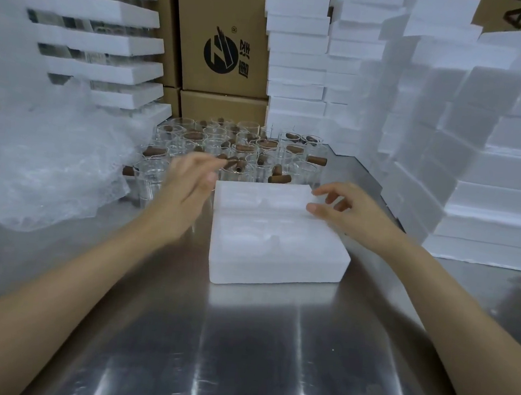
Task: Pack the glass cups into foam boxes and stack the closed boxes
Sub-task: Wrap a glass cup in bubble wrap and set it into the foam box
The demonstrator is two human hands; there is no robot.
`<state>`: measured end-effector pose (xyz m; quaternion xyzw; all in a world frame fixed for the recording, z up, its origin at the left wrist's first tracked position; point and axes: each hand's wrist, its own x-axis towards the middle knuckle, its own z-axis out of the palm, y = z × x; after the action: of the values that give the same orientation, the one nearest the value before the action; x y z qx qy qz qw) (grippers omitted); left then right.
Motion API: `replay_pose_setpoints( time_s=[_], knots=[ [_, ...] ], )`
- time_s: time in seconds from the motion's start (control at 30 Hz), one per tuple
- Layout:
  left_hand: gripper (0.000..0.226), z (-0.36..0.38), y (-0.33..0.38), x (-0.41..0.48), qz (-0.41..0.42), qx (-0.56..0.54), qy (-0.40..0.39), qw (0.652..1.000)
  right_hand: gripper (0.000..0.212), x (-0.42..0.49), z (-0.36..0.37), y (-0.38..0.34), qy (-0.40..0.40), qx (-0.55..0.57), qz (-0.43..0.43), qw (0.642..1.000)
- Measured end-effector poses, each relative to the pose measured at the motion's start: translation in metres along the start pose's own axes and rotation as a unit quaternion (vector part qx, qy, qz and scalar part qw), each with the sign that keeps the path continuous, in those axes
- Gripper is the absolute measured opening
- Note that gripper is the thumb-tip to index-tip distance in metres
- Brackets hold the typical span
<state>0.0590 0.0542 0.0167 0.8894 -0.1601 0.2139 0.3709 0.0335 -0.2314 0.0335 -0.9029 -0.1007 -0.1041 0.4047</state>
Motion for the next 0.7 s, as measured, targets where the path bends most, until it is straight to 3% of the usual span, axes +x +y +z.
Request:
replay_pose_setpoints(
  time_s=[0.07,0.17,0.33,0.43,0.5,0.57,0.63,0.7],
  knots=[
    [0.034,-0.016,-0.020,-0.007,0.074,0.153,0.070,0.983,0.021,0.000,-0.005,0.001,0.011,0.006,0.002,1.000],
    [0.035,-0.024,-0.038,-0.003,0.011,0.232,0.051,0.971,0.016,-0.002,-0.002,0.002,-0.010,0.004,-0.001,1.000],
    [0.011,-0.025,-0.040,-0.001,0.030,0.204,0.052,0.977,0.012,-0.002,0.001,0.004,-0.001,-0.005,-0.013,1.000],
    [0.011,-0.031,-0.027,0.003,0.018,0.179,0.103,0.978,0.010,-0.001,-0.003,0.000,0.080,0.024,-0.047,0.995],
    [0.010,-0.040,-0.012,0.005,0.049,0.150,0.144,0.977,0.017,0.001,-0.005,-0.008,0.151,0.093,-0.062,0.982],
    [0.007,-0.042,0.008,0.012,0.117,0.137,0.164,0.970,0.023,0.006,-0.001,-0.027,0.176,0.230,-0.064,0.955],
    [0.006,-0.030,0.029,0.027,0.182,0.121,0.152,0.964,0.017,0.014,0.012,-0.049,0.119,0.375,-0.025,0.919],
    [0.026,-0.017,0.055,0.038,0.156,-0.047,0.084,0.983,0.034,0.021,0.024,-0.064,0.035,0.458,0.034,0.888]
  ],
)
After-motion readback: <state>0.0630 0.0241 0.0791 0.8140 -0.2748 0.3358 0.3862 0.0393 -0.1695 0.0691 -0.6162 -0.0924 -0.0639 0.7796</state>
